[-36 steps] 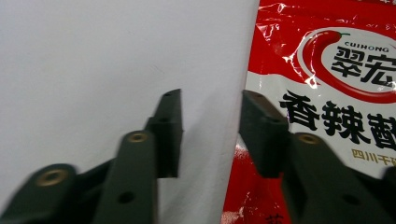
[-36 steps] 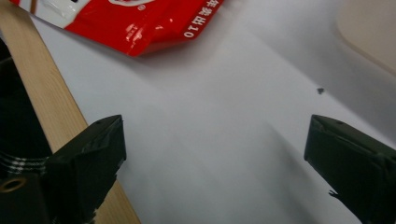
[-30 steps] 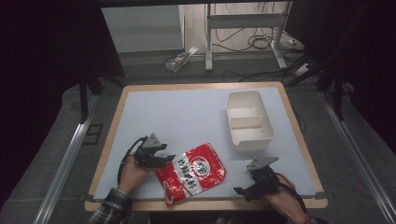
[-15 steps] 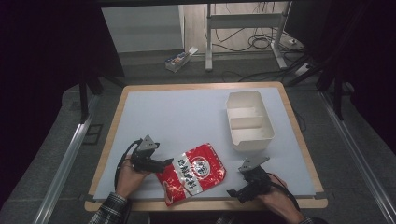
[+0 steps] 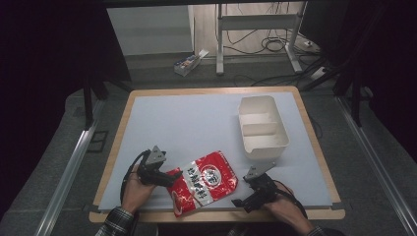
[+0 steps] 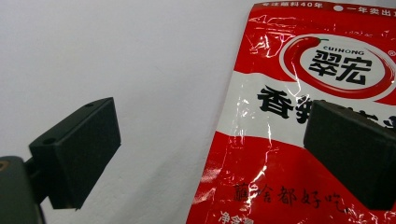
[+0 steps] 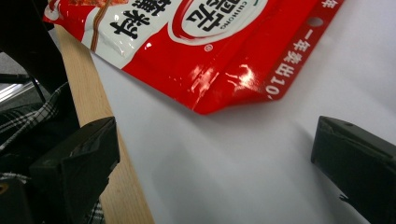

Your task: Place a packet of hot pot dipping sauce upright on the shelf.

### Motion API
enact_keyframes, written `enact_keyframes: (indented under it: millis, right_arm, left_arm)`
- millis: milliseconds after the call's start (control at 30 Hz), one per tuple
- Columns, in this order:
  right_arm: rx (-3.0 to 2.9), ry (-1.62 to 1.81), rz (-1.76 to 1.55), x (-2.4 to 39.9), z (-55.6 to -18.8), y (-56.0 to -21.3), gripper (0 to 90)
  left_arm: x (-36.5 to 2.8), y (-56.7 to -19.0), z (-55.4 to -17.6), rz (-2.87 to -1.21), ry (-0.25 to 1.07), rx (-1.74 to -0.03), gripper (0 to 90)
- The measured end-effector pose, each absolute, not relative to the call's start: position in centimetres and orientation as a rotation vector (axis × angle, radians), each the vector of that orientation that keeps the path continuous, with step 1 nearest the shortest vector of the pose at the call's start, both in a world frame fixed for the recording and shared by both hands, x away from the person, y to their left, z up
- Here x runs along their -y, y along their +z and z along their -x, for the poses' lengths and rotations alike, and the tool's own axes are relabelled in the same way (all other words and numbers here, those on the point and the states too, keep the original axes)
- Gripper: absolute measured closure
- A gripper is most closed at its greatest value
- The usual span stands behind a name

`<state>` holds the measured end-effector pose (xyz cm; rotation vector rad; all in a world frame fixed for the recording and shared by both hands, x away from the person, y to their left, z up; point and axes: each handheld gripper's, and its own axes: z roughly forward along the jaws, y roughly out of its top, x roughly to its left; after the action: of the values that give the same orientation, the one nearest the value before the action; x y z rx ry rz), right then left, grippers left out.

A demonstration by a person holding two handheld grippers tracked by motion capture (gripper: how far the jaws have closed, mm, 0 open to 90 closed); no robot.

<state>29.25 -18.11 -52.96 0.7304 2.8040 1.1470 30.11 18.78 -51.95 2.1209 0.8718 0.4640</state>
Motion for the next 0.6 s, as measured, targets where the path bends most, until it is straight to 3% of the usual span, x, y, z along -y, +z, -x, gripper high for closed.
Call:
enact_keyframes:
  millis: [600]
  right_arm:
    - [-2.839, 1.214, -0.767, 16.0, -30.5, -53.1, 0.2]
  left_arm:
    - [-18.7, -52.0, -30.1, -2.124, 0.472, -0.860, 2.1]
